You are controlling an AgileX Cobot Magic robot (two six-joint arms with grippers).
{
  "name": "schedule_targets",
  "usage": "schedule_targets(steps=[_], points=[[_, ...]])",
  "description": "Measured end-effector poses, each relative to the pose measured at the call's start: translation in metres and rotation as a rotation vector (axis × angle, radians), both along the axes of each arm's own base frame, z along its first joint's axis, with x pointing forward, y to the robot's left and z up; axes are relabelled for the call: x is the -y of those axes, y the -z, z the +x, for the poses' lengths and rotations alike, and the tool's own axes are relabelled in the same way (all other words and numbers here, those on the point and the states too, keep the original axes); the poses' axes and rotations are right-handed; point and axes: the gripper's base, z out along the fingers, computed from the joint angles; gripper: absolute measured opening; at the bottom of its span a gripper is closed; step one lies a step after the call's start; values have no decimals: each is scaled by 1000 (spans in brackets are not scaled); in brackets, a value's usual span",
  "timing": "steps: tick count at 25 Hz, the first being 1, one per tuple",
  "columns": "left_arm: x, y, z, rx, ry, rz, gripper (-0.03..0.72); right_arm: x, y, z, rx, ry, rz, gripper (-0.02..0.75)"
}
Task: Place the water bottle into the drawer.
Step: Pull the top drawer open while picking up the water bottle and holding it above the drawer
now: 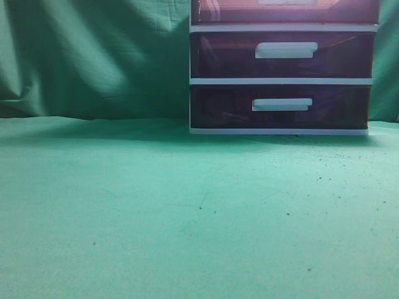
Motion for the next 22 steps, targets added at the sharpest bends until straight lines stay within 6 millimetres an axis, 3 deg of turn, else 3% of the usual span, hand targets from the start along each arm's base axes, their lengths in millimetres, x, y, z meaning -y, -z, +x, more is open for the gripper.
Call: schedule_targets(steps=[2,8,14,20,21,22], points=[[0,4,6,-27,0,1,646,0,0,0,0,0,0,47],[-1,22,25,-85,-15,9,646,0,0,0,0,0,0,47],[-20,42,58,-116,-107,19,646,0,0,0,0,0,0,47],[-19,62,88,-203,-98,21,646,0,0,0,0,0,0,47],[-19,65,91,-213,-95,22,591,0,0,0,0,0,0,47],[-18,67,93,-221,-92,23,593,0,0,0,0,0,0,47]])
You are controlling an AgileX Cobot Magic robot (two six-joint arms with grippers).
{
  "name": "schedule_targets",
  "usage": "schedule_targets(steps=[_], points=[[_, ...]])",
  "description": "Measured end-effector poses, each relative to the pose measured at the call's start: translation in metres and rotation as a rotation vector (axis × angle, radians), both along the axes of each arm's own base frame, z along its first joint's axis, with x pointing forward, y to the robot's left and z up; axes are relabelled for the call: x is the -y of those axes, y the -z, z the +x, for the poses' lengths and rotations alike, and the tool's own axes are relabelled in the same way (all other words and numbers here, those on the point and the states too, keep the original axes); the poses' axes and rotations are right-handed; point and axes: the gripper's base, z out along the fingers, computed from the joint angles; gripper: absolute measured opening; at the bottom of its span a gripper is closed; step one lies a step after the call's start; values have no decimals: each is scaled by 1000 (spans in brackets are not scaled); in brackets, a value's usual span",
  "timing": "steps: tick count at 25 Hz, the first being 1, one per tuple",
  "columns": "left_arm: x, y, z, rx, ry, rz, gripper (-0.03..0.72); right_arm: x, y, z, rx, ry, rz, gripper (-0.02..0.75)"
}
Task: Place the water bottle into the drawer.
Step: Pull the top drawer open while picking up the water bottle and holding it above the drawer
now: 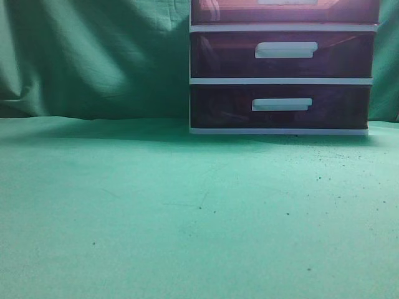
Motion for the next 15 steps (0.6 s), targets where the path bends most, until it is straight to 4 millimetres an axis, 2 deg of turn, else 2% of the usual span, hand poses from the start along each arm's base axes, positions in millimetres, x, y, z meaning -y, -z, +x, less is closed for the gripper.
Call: schedule_targets(steps=[5,8,11,15], points=[[0,2,7,24,1,9,377,0,0,0,0,0,0,47],[0,1,8,29,0,10,276,0,0,0,0,0,2,47],[1,-3,10,-1,13,8,276,0,0,0,0,0,2,47],[4,-27,8,-90,48,-2,276,0,0,0,0,0,2,47]])
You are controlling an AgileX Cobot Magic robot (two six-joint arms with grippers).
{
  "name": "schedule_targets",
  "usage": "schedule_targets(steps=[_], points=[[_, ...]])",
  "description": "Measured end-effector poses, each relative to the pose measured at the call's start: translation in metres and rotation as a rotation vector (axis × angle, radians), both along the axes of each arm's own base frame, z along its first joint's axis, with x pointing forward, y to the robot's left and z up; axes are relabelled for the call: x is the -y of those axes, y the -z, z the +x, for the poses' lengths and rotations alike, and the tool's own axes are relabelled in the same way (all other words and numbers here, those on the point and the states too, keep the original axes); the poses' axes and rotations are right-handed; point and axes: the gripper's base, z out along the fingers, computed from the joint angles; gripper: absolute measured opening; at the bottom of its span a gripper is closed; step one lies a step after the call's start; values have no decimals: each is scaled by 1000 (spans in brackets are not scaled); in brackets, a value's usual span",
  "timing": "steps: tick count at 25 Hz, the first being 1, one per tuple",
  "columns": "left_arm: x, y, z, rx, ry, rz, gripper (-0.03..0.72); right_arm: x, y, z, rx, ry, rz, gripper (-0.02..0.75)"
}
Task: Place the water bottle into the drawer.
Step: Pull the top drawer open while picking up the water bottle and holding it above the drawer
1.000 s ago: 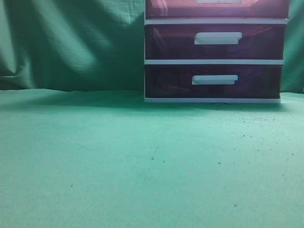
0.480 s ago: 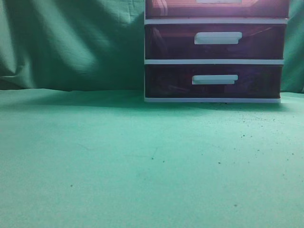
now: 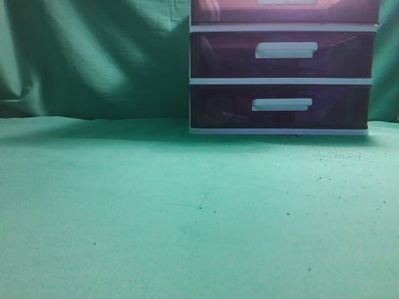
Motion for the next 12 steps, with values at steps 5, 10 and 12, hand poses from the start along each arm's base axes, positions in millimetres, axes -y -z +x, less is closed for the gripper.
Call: schedule_targets(steps=[5,10,12], points=[[17,-54,-1,45,73,-11,276,0,0,0,0,0,0,47],[54,-95,-17,96,257,20,276,0,-2,1,23,4,19,47],[67,-107,-30,103,329,27,276,0,-11,3,117,25,92,47]])
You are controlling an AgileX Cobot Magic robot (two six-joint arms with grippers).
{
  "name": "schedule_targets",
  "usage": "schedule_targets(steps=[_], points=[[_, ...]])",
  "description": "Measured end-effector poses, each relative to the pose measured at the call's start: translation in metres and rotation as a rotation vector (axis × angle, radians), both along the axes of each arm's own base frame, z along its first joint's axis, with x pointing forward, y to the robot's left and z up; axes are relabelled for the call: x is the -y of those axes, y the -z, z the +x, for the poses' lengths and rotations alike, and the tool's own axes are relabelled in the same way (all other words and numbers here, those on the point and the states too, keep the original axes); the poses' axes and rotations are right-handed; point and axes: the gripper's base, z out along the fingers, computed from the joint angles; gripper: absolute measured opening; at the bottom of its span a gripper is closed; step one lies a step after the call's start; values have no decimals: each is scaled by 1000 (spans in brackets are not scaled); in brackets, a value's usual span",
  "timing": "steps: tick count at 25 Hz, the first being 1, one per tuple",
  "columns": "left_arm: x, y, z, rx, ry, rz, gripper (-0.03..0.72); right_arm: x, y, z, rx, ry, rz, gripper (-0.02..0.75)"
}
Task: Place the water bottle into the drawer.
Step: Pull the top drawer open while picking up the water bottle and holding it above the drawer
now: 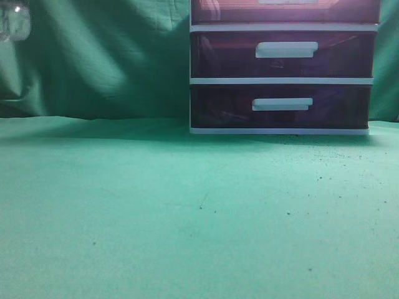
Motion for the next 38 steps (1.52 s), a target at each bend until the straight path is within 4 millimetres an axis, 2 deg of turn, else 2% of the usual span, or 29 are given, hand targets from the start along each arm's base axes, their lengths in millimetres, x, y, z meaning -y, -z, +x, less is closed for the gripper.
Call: schedule_targets(steps=[4,8,12,14,17,19,21,26,30,33,34,38], points=[[22,-18,-28,6,123,-2,276,8,-28,1,295,95,128,47],[34,-26,-45,22,204,-5,276,10,-54,-2,381,109,181,47],[36,-26,-47,17,215,0,276,3,-91,14,217,54,178,47],[35,-26,-46,20,216,8,276,-3,-102,30,44,5,156,47],[35,-26,-46,22,218,14,276,-8,-116,60,-115,-36,87,47],[35,-26,-46,23,218,17,276,-10,-123,83,-167,-62,-7,47],[35,-26,-46,26,218,17,276,-11,-134,110,-186,-117,-176,47],[35,-26,-46,32,217,17,276,-13,-159,178,-131,-235,-608,47],[35,-26,-46,34,217,17,276,-16,-165,229,-65,-264,-847,251],[35,-27,-46,36,218,18,276,-31,-158,255,-7,-324,-1033,410],[35,-27,-46,36,218,18,276,-39,-153,262,16,-348,-1098,440],[35,-27,-46,37,218,17,276,-67,-130,285,111,-365,-1294,440]])
